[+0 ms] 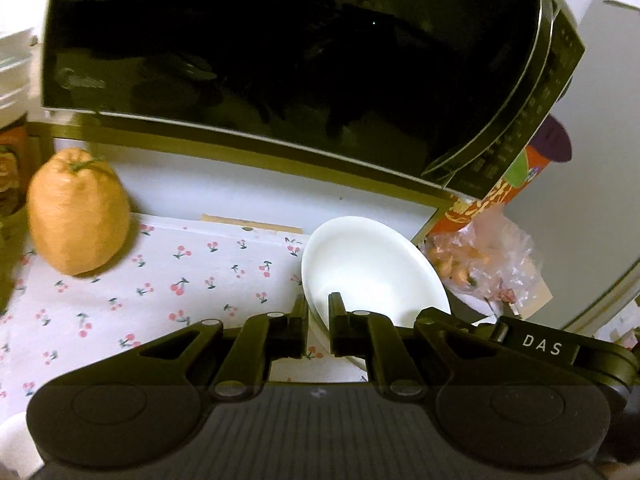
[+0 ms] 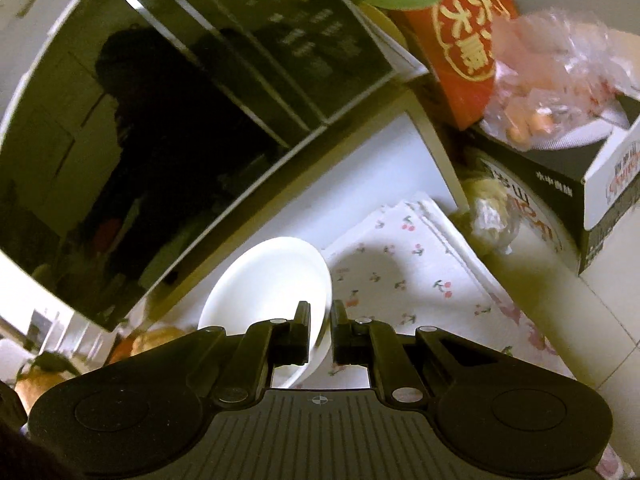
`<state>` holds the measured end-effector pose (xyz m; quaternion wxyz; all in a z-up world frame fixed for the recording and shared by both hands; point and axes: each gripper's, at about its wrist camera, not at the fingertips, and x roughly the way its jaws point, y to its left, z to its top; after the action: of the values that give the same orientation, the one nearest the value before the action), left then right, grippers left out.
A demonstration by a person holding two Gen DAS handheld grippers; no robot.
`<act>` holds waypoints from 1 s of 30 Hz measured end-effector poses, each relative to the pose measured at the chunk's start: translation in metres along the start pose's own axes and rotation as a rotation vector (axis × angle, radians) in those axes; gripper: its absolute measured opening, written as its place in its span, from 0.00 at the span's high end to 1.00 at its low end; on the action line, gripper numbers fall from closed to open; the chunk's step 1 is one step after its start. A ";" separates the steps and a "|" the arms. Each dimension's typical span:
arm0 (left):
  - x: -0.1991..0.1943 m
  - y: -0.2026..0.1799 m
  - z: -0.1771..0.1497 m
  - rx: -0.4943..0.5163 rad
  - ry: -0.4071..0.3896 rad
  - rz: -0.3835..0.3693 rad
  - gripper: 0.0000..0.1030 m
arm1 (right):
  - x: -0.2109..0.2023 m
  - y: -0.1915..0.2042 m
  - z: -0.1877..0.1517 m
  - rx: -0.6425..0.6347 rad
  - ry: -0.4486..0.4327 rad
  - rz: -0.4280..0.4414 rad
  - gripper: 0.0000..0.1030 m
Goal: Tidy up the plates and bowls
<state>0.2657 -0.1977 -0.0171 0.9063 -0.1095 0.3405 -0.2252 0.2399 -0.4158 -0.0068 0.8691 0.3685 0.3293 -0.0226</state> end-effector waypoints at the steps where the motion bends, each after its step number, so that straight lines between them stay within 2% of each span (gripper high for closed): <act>1: -0.005 0.000 0.000 -0.006 -0.003 -0.002 0.92 | -0.004 0.005 -0.001 -0.007 0.000 -0.001 0.91; 16: -0.082 0.008 -0.008 -0.027 -0.060 -0.004 0.92 | -0.061 0.058 -0.015 -0.097 -0.014 0.016 0.90; 24: -0.117 0.014 -0.019 -0.038 -0.077 0.004 0.92 | -0.084 0.079 -0.033 -0.119 -0.001 0.030 0.90; 30: -0.137 0.028 -0.034 -0.084 -0.075 -0.001 0.92 | -0.095 0.091 -0.051 -0.132 0.026 0.032 0.89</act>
<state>0.1612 -0.1090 0.0260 0.9129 -0.1561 0.3154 -0.2068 0.1630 -0.3354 0.0795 0.8874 0.3158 0.3353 0.0177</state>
